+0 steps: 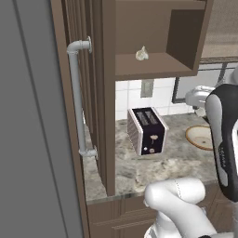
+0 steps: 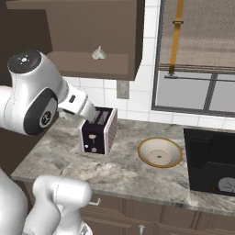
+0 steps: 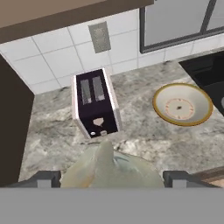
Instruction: Pick the garlics from the cabinet and place them in one bowl. Pick the sweet potato from the sink and place it in the other bowl.
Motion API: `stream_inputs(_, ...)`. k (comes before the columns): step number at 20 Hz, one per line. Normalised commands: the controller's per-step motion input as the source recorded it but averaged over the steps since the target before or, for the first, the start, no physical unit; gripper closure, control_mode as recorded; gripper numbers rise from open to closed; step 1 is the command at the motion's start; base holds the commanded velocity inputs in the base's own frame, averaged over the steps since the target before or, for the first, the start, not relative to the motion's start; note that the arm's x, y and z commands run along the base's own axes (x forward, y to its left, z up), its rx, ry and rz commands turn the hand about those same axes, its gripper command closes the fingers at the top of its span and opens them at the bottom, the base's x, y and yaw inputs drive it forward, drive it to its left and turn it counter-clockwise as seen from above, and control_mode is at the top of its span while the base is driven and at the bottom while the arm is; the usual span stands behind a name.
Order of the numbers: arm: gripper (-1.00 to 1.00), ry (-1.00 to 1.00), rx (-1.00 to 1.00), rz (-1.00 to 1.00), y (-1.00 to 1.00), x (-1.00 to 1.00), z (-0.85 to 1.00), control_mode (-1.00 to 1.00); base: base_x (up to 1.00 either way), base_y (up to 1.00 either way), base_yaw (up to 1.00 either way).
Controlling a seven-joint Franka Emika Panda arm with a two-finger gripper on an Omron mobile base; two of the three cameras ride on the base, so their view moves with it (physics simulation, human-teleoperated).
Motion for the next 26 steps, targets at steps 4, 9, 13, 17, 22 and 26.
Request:
stream_inputs(4,1.00,-0.01,0.00,0.00,-0.86,-0.10,-0.10,-1.00,0.00,0.00,0.00)
stream_inputs(9,1.00,0.00,0.00,0.00,-0.86,-0.01,-0.11,-1.00,0.00,0.00,0.00)
stream_inputs(13,1.00,0.05,0.00,0.00,-0.77,0.00,-0.26,-1.00,0.00,0.00,0.00)
stream_inputs(17,1.00,0.17,0.00,0.00,-0.66,0.00,-0.51,-1.00,0.00,0.00,0.00)
stream_inputs(22,1.00,0.17,0.00,0.00,-0.46,0.24,-0.47,-1.00,0.00,0.00,0.00)
stream_inputs(26,1.00,0.13,0.00,0.00,-0.08,0.73,-0.31,-1.00,0.00,0.00,0.00)
